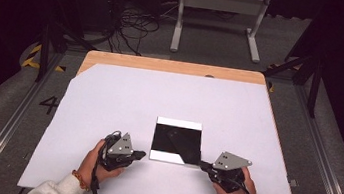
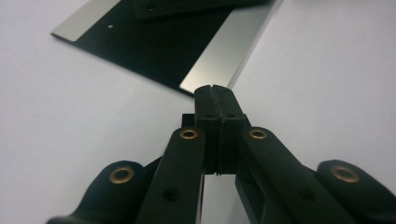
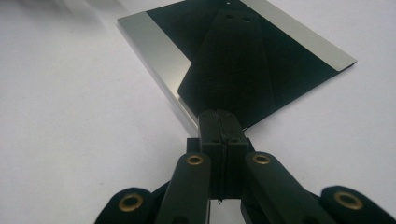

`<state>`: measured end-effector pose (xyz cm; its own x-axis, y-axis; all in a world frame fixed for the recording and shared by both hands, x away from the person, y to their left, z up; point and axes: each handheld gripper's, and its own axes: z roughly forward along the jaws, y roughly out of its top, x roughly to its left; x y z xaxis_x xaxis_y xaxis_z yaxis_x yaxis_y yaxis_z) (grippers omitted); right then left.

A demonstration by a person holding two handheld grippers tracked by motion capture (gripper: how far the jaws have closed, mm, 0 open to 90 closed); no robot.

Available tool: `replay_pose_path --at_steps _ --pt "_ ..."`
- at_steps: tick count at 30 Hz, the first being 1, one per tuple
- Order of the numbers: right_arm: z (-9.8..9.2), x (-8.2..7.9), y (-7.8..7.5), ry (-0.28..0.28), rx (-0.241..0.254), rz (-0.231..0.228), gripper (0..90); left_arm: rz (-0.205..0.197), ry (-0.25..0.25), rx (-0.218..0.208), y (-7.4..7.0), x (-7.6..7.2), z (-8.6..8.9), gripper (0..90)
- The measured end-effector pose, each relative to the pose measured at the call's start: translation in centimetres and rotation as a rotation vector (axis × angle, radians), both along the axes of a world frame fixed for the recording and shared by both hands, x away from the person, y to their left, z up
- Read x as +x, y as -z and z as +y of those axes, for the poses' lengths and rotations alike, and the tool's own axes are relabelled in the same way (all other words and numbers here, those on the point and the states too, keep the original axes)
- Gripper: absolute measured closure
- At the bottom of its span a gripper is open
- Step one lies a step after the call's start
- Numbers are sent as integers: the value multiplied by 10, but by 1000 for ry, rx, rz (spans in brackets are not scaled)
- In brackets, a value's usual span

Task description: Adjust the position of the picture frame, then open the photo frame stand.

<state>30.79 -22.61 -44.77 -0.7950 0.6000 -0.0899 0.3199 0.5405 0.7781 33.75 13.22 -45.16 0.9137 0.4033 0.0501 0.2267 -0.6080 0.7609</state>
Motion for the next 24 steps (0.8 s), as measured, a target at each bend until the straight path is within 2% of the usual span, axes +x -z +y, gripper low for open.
replay_pose_path --at_steps 3,5,9,11,24 --pt "-1 1 -1 8 1 -3 900 0 -20 -16 -1 3 7 895" --pt "-1 3 -3 10 5 -4 900 -3 -32 -11 -1 5 11 891" --pt "-2 4 -4 13 6 -3 900 -12 -34 -19 -1 7 16 883" --pt "-4 5 -3 19 6 11 900 -10 -32 -25 -1 7 18 871" --pt "-9 8 -7 33 10 24 900 -7 -19 -10 1 8 15 864"
